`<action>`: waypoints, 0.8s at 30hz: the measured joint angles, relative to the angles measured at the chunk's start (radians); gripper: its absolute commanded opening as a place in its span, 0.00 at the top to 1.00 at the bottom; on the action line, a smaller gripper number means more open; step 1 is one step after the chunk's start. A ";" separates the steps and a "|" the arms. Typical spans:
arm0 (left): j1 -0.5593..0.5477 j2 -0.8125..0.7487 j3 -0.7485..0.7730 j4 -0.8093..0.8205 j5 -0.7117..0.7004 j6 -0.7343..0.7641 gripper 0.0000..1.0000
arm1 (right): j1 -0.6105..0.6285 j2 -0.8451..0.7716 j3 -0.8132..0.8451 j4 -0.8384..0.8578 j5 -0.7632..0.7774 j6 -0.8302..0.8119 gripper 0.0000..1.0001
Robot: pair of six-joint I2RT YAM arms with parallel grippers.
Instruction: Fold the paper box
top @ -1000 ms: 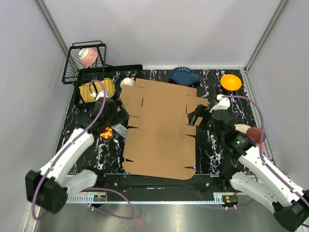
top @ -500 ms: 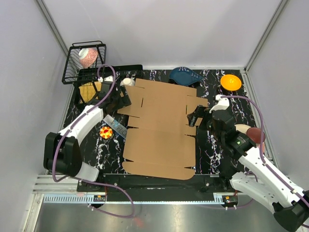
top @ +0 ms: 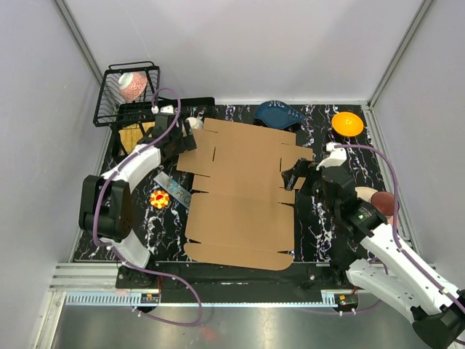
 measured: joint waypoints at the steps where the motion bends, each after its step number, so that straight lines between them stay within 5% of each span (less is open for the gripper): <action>1: 0.003 0.014 0.003 0.000 0.002 0.004 0.10 | 0.000 0.000 -0.001 0.000 0.000 0.000 0.00; 12: 0.007 0.069 -0.041 0.078 0.176 0.027 0.29 | 0.000 0.003 -0.001 0.000 0.000 0.000 0.00; 24: 0.004 -0.050 -0.150 0.153 0.401 0.030 0.83 | 0.000 -0.031 0.002 -0.018 0.001 0.005 0.00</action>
